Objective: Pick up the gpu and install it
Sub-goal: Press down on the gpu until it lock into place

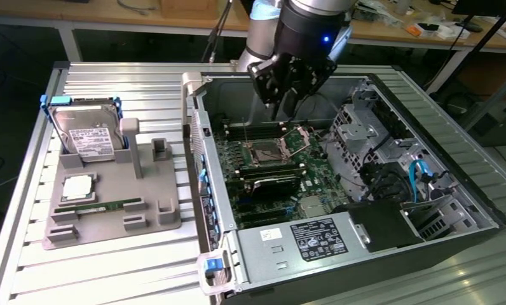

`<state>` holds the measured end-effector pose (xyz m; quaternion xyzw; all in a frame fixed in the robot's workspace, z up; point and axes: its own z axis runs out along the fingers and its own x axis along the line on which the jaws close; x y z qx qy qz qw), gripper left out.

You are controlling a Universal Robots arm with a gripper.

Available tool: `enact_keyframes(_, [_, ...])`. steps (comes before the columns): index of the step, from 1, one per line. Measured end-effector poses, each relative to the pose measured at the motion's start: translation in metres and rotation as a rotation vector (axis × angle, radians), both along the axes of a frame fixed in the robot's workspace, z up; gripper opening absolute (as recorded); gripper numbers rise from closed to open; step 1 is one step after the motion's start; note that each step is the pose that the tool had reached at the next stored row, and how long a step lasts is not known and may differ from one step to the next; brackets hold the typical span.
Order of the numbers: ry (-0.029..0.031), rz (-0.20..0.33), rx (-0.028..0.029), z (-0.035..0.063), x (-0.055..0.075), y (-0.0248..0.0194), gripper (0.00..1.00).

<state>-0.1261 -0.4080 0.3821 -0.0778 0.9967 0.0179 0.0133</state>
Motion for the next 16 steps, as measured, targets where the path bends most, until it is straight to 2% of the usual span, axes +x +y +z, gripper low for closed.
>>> enact_keyframes(3, [0.0020, -0.092, 0.0041, 0.0045, 0.0016, 0.0035, 0.39])
enact_keyframes(8, [0.0043, -0.190, 0.0087, 0.0092, 0.0034, 0.0074, 0.39])
enact_keyframes(12, [0.0052, -0.227, 0.0105, 0.0110, 0.0040, 0.0089, 0.39])
enact_keyframes(16, [0.0053, -0.231, 0.0107, 0.0112, 0.0041, 0.0091, 0.39])
